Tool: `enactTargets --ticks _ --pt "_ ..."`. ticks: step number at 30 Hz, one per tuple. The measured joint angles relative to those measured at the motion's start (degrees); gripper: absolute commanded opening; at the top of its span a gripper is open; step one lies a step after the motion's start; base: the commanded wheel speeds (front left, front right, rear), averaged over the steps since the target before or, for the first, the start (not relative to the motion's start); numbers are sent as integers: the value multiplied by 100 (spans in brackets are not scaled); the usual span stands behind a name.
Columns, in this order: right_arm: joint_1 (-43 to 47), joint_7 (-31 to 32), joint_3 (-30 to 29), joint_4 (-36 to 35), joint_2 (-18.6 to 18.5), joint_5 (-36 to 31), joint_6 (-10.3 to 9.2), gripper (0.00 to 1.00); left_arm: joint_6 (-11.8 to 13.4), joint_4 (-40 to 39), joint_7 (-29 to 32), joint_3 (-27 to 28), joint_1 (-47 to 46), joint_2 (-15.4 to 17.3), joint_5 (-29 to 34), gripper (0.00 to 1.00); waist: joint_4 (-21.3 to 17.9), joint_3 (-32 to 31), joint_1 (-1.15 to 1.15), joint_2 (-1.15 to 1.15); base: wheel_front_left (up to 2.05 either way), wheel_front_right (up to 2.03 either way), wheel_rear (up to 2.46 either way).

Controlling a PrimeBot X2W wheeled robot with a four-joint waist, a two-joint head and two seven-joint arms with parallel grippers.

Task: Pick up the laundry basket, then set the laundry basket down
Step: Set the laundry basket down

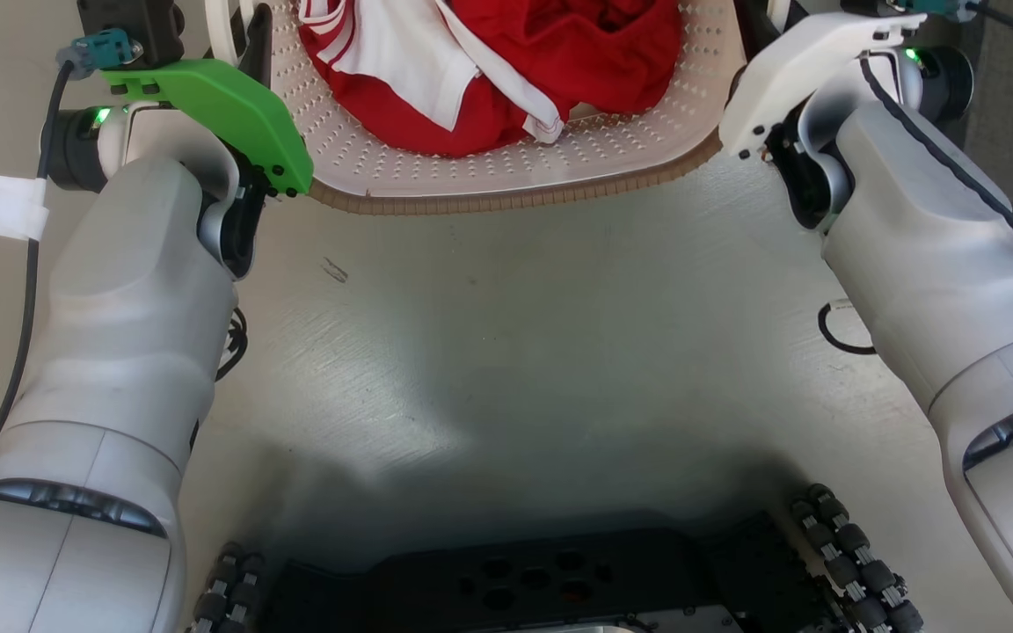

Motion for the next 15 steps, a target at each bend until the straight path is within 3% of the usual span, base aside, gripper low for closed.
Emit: enactTargets --ticks 15 --pt "-37 -123 -5 115 56 1 3 0 -63 164 -82 -43 -99 -13 0 0 -9 26 0 0 0 0 0"
